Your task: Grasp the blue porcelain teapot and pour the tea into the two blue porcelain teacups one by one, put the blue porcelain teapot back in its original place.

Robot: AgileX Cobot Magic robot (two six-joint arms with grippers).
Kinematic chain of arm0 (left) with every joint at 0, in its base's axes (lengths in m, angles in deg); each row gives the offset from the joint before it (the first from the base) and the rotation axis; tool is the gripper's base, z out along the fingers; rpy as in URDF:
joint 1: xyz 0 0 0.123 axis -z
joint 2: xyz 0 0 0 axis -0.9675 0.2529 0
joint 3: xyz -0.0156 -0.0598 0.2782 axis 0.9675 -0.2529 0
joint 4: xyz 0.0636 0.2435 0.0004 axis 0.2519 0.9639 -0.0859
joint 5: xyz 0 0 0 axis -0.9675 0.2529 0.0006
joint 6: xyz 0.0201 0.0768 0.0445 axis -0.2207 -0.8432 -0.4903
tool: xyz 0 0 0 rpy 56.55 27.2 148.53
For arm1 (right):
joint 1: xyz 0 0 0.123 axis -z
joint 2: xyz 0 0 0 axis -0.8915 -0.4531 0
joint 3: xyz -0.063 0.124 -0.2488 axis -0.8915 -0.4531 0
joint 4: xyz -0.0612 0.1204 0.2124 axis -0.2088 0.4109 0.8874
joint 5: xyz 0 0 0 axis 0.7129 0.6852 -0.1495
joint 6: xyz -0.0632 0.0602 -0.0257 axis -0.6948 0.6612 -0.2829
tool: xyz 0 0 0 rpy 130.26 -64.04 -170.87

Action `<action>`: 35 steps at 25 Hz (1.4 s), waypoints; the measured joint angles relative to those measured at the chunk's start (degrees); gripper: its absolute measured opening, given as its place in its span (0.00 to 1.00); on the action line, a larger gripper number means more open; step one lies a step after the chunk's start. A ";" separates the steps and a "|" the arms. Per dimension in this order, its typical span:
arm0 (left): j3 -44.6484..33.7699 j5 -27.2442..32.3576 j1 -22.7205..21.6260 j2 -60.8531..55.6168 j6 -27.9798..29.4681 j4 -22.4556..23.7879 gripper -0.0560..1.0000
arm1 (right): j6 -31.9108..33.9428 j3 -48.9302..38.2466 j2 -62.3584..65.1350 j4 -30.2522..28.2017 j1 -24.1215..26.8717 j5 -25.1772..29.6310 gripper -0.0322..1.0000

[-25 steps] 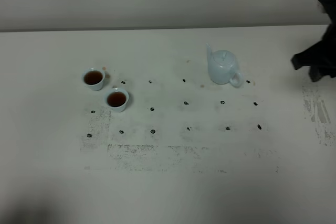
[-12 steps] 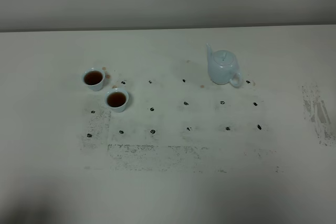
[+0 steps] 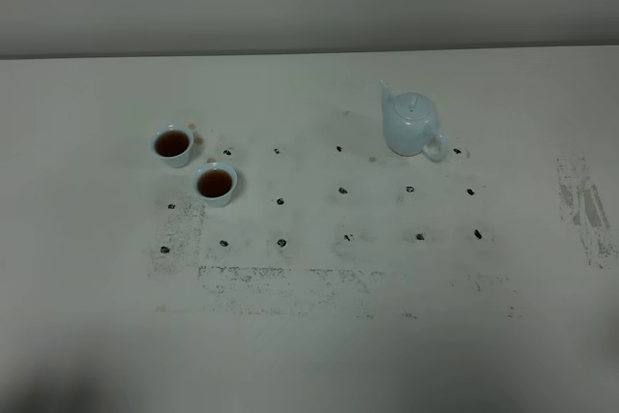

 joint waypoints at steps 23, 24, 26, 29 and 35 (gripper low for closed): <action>0.00 0.00 0.00 0.00 0.00 0.00 0.63 | -1.67 -3.01 29.22 0.73 -9.69 2.79 0.36; 0.00 0.00 0.00 0.00 0.00 0.00 0.63 | -1.67 -3.01 29.92 0.73 -9.91 2.81 0.36; 0.00 0.00 0.00 0.00 0.00 0.00 0.63 | -1.67 -3.01 30.34 0.73 -9.98 2.86 0.36; 0.00 0.00 0.00 0.00 0.00 0.00 0.63 | -1.67 -3.01 30.39 0.73 -10.56 2.86 0.36; 0.00 0.00 0.00 0.00 0.00 0.00 0.63 | -1.73 -3.01 30.39 0.91 -10.98 2.86 0.36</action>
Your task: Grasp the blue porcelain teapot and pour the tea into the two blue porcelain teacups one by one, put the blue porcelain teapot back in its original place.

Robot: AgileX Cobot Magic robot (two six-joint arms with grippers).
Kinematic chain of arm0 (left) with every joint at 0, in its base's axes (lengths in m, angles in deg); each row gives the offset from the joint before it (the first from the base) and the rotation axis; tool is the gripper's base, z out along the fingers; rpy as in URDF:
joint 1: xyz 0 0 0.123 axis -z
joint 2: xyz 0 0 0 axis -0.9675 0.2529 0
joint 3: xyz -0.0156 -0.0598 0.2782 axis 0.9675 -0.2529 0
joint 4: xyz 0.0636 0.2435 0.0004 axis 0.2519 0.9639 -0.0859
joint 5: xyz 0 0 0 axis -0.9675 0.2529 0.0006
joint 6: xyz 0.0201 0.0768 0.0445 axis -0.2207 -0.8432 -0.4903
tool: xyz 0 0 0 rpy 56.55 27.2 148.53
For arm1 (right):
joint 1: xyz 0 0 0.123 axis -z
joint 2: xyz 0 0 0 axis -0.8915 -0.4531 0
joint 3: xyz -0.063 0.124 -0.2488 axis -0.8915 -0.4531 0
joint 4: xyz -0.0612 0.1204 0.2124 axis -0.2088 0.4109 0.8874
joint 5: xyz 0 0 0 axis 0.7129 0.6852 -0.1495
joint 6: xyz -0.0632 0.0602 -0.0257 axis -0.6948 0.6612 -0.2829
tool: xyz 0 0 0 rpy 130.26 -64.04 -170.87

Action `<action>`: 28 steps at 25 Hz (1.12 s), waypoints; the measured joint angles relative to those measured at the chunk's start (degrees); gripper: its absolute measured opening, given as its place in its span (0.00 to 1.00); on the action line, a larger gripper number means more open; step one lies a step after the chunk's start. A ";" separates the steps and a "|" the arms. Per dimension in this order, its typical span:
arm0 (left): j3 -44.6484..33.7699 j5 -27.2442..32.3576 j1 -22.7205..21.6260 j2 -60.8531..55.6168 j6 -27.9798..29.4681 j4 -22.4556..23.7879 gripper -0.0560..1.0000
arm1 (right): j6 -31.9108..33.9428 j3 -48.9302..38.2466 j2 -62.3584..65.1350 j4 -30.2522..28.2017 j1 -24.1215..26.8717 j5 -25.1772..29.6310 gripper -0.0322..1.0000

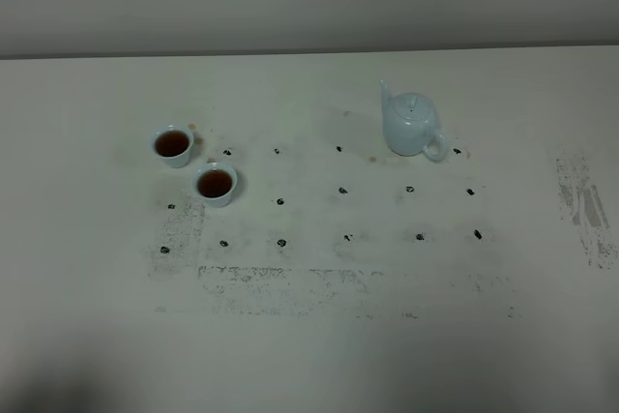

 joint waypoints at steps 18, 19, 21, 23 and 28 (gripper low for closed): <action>0.00 0.00 0.00 0.00 0.00 0.00 0.63 | 0.02 0.00 0.00 -0.16 -6.91 0.06 0.36; 0.00 0.00 0.00 0.00 0.00 0.00 0.63 | 0.02 0.00 0.00 -0.16 -6.91 0.06 0.36; 0.00 0.00 0.00 0.00 0.00 0.00 0.63 | 0.07 0.00 0.00 -0.18 -6.91 0.06 0.36; 0.00 0.00 0.00 0.00 0.00 0.00 0.63 | 0.07 0.00 0.00 -0.18 -6.91 0.06 0.36; 0.00 0.00 0.00 0.00 0.00 0.00 0.63 | 0.07 0.00 0.00 -0.23 -6.91 0.06 0.36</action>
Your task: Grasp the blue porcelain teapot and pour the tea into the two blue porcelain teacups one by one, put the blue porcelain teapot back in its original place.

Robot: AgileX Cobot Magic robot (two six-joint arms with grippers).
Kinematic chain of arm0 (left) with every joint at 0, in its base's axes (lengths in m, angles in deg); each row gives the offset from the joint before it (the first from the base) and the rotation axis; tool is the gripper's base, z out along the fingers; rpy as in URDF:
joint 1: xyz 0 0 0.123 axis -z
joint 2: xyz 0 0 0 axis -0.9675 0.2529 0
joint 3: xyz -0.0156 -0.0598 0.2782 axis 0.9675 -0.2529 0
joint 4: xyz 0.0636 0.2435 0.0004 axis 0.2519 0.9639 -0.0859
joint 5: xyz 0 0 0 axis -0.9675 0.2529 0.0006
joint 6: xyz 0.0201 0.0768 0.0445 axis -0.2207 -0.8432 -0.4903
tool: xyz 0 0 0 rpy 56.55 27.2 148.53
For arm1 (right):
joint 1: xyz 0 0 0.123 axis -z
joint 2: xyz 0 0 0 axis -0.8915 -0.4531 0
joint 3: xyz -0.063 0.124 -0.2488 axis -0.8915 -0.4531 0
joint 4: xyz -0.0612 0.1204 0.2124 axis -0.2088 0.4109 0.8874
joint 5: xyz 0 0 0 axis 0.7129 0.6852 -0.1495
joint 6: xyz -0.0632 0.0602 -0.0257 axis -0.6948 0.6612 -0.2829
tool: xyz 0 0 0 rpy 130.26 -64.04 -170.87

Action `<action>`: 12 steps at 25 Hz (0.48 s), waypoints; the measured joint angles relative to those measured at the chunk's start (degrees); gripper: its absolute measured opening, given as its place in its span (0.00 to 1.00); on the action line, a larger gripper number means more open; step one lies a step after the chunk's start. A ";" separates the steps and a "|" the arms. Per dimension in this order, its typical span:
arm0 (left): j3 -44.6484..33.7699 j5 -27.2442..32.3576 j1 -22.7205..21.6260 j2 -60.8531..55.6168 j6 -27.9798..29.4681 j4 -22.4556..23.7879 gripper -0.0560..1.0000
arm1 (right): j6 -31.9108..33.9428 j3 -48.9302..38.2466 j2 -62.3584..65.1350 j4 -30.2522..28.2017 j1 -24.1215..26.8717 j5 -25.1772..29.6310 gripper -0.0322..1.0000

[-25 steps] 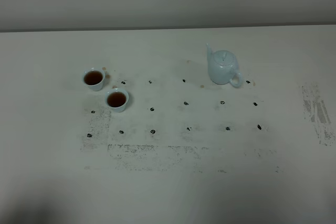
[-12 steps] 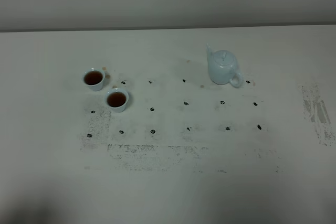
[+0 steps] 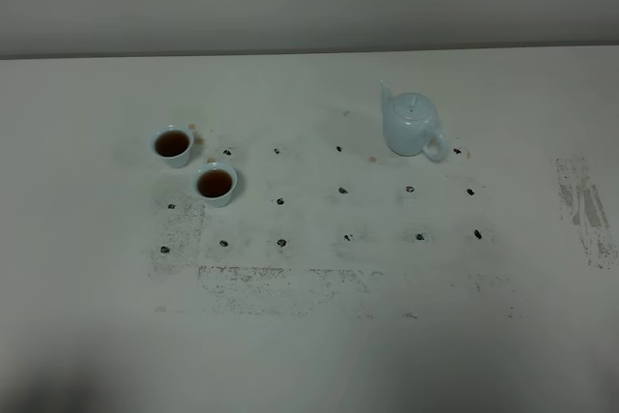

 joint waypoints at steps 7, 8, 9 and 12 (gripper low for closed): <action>0.00 0.00 0.00 0.00 0.00 0.00 0.63 | 0.00 0.00 0.00 0.00 0.00 0.00 0.36; 0.00 0.00 0.00 0.00 0.00 0.00 0.63 | 0.00 0.00 0.00 0.00 0.00 0.00 0.36; 0.00 0.00 0.00 0.00 0.00 0.00 0.63 | 0.00 0.00 0.00 0.00 0.15 0.00 0.36; 0.00 0.00 0.00 0.00 0.00 0.00 0.63 | 0.00 0.00 0.01 0.00 2.10 0.00 0.36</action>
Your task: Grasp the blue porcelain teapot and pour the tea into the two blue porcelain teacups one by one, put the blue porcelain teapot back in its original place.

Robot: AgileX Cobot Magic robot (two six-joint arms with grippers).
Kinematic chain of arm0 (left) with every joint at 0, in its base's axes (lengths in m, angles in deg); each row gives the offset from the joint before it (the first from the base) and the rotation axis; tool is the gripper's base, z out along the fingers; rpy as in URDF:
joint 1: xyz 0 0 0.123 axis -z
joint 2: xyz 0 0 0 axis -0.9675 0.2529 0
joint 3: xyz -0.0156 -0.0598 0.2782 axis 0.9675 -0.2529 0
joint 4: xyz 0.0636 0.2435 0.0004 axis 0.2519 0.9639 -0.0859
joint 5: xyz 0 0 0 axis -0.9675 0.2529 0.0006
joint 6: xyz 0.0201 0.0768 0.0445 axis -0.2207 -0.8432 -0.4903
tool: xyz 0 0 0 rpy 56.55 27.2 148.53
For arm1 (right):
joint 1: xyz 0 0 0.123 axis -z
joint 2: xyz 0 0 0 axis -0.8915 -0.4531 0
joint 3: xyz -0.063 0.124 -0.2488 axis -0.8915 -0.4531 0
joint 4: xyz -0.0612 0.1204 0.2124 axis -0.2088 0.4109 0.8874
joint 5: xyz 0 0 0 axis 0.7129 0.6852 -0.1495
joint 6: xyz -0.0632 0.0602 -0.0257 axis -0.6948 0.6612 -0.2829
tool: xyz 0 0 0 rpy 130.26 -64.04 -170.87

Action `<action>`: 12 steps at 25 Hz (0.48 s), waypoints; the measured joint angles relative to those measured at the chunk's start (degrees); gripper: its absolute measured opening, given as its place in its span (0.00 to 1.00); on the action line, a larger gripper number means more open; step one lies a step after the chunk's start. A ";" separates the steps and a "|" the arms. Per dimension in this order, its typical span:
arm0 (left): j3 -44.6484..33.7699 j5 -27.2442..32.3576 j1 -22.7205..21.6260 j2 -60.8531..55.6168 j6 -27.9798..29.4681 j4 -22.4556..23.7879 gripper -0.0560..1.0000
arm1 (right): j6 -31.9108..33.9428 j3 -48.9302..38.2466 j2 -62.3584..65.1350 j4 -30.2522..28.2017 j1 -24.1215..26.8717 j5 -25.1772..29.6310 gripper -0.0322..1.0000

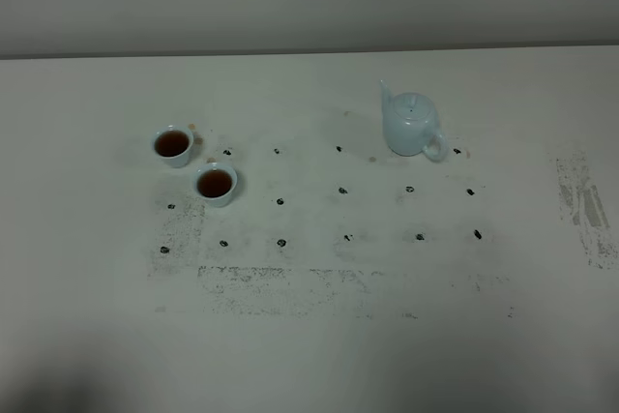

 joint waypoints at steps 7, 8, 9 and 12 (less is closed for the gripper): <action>0.00 0.00 0.00 0.00 0.00 0.00 0.63 | 0.00 0.00 0.00 0.00 0.99 0.00 0.36; 0.00 0.00 0.00 0.00 0.00 0.00 0.63 | 0.00 0.00 0.00 0.00 0.99 0.00 0.36; 0.00 0.00 0.00 0.00 0.00 0.00 0.63 | 0.00 0.00 0.00 0.00 0.99 0.00 0.36; 0.00 0.00 0.00 0.00 0.00 0.00 0.63 | 0.00 0.00 0.00 0.00 0.99 0.00 0.36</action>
